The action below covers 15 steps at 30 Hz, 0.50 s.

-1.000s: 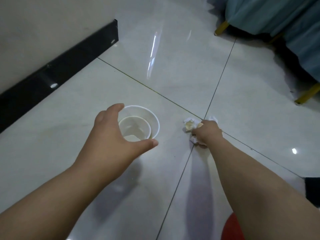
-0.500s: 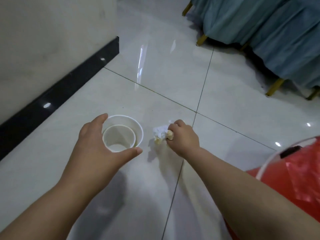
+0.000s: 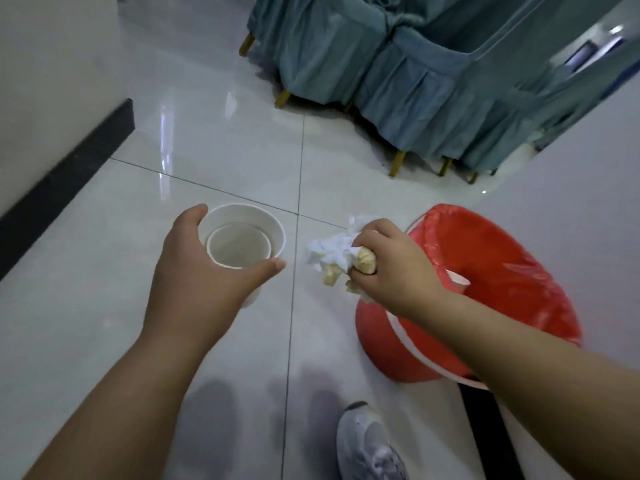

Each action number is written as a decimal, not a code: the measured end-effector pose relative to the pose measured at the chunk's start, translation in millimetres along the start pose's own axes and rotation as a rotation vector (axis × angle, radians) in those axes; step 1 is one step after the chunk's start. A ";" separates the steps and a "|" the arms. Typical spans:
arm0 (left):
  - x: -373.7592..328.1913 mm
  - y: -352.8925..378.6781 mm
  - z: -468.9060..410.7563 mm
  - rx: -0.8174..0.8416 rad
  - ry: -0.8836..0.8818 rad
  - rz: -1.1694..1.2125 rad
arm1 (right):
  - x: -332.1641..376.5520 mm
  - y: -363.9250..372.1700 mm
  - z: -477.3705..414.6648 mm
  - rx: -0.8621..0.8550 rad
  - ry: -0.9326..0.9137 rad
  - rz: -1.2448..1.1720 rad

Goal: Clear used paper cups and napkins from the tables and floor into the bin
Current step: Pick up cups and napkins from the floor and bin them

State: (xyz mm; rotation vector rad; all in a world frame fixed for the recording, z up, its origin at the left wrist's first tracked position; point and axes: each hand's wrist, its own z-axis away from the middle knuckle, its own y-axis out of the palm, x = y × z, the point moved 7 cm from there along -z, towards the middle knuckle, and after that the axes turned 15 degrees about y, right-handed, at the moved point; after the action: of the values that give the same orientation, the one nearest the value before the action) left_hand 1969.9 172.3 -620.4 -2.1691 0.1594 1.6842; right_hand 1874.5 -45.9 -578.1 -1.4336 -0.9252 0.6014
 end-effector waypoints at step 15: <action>-87.9 75.0 13.9 0.148 0.231 0.034 | -176.9 -98.4 19.8 -0.183 0.588 0.063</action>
State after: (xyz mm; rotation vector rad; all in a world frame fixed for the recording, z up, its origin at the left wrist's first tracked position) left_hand 1909.3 95.8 -557.0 -2.2534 0.3742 1.3868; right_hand 1745.1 -189.2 -513.9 -1.6803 -0.4748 0.1175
